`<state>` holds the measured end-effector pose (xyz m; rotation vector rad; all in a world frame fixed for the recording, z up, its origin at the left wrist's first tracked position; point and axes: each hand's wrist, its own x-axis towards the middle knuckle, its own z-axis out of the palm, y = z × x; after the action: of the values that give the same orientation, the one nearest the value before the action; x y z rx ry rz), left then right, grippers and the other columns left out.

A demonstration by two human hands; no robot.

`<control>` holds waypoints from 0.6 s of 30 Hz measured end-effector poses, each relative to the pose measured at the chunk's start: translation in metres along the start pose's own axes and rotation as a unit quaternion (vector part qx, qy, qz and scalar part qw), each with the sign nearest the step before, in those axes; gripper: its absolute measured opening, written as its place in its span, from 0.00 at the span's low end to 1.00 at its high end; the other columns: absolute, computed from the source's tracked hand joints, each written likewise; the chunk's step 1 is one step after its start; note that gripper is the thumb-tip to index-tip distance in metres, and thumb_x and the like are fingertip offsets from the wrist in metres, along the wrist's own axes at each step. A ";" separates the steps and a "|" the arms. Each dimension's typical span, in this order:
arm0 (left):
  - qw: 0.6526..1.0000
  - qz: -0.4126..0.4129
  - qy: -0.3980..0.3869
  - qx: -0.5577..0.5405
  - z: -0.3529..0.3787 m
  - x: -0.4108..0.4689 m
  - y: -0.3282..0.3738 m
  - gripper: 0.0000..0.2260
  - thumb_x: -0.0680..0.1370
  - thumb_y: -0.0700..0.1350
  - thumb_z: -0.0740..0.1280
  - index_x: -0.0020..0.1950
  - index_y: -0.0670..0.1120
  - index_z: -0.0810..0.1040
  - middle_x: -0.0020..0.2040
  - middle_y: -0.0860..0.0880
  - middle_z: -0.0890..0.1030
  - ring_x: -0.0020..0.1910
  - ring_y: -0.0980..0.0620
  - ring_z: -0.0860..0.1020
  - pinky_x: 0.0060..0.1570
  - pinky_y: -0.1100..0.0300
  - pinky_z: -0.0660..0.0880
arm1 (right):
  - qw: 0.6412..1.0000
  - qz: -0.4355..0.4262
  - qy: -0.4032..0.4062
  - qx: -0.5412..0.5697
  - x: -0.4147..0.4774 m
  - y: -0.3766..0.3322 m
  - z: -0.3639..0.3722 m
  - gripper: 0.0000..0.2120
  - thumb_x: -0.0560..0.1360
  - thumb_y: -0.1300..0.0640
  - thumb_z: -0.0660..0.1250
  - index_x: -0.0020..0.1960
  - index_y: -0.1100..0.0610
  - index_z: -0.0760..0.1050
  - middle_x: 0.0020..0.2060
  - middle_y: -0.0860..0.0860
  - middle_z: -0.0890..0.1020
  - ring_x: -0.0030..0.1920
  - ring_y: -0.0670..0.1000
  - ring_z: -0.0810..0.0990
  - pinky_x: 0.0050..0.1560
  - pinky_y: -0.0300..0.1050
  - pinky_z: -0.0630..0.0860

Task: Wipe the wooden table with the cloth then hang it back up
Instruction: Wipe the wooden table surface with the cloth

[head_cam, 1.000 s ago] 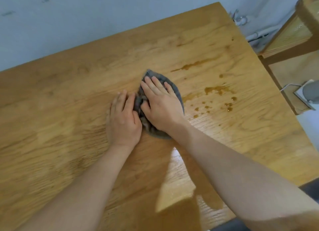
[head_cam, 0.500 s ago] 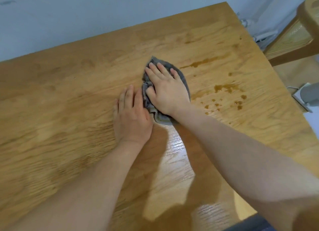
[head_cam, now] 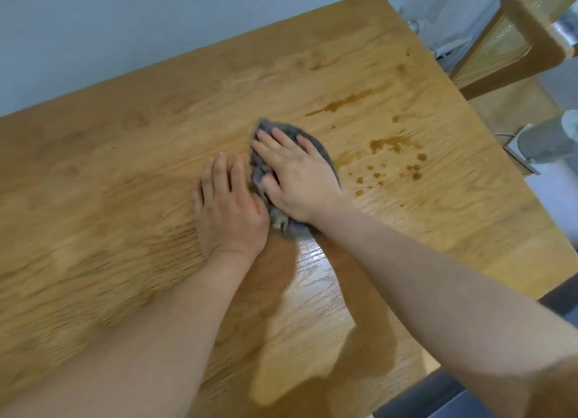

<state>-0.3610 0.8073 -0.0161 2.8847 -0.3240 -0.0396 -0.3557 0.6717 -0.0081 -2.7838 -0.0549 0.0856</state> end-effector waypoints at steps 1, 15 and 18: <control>1.000 0.000 0.003 -0.001 0.000 0.000 0.001 0.26 0.75 0.48 0.51 0.73 0.43 0.63 0.74 0.43 0.64 0.74 0.43 0.59 0.72 0.45 0.56 | 1.000 0.012 0.000 -0.002 0.020 -0.002 -0.001 0.28 0.77 0.48 0.52 0.75 0.52 0.62 0.76 0.48 0.62 0.76 0.48 0.55 0.75 0.52 0.51; 1.000 -0.013 0.007 -0.025 -0.004 0.001 0.002 0.27 0.75 0.47 0.51 0.73 0.42 0.67 0.73 0.44 0.67 0.73 0.45 0.62 0.73 0.46 0.58 | 0.996 -0.070 -0.040 0.033 0.039 -0.001 -0.007 0.27 0.75 0.51 0.54 0.74 0.51 0.64 0.75 0.47 0.62 0.76 0.46 0.54 0.75 0.47 0.47; 1.000 -0.020 0.001 -0.005 -0.005 -0.001 0.005 0.26 0.75 0.47 0.53 0.72 0.41 0.68 0.73 0.43 0.68 0.73 0.45 0.64 0.73 0.49 0.56 | 0.998 -0.056 -0.030 0.004 0.102 0.001 -0.006 0.27 0.78 0.48 0.55 0.76 0.51 0.60 0.77 0.47 0.58 0.77 0.47 0.52 0.75 0.50 0.46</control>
<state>-0.3626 0.8043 -0.0102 2.8802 -0.2637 -0.0462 -0.2539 0.6737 -0.0081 -2.7626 -0.2253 0.1393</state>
